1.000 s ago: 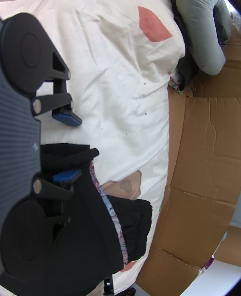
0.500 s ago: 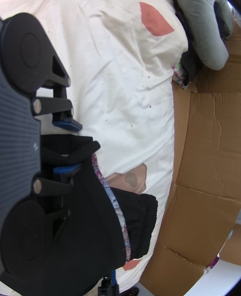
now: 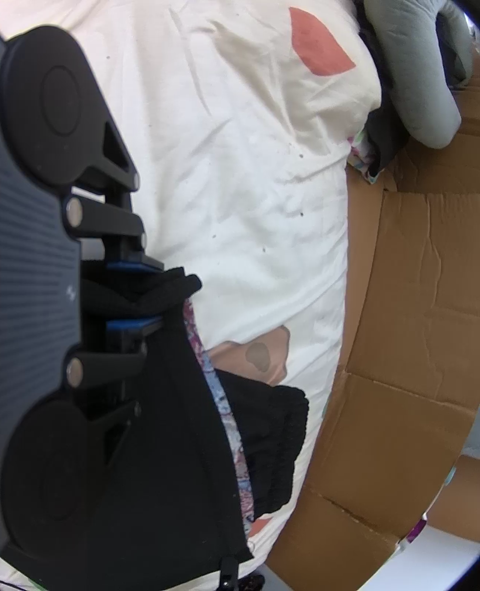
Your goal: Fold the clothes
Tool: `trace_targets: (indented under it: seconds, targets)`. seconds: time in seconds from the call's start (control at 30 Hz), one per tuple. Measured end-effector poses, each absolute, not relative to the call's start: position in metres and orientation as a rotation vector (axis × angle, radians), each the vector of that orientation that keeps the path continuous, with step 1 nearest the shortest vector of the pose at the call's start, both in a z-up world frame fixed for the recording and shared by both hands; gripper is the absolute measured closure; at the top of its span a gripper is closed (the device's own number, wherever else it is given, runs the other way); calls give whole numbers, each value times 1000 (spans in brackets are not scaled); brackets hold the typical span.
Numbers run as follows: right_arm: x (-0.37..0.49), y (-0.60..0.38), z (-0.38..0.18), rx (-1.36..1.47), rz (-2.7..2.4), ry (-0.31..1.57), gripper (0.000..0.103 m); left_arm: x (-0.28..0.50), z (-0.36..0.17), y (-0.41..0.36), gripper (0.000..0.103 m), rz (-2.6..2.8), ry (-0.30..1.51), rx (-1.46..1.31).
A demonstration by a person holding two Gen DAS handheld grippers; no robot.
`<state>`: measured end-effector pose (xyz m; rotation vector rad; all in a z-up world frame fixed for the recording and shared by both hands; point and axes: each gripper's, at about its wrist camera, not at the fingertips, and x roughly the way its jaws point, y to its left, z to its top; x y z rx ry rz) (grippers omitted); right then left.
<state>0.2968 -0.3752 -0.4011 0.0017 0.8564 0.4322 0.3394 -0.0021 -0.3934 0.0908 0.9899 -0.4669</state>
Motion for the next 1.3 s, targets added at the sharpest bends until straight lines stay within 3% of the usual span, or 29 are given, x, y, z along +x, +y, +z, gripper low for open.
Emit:
trace_targets:
  seconds: [0.17, 0.27, 0.67, 1.3]
  targets:
    - [291, -378, -396, 15, 419, 845, 96, 338, -393, 1, 77, -456, 1002, 79]
    - [288, -380, -393, 29, 421, 835, 96, 337, -390, -2, 96, -468, 976, 89]
    - [285, -392, -374, 77, 394, 781, 96, 341, -333, -14, 97, -470, 795, 129]
    - [300, -410, -379, 68, 326, 803, 96, 374, -343, -56, 97, -498, 796, 174]
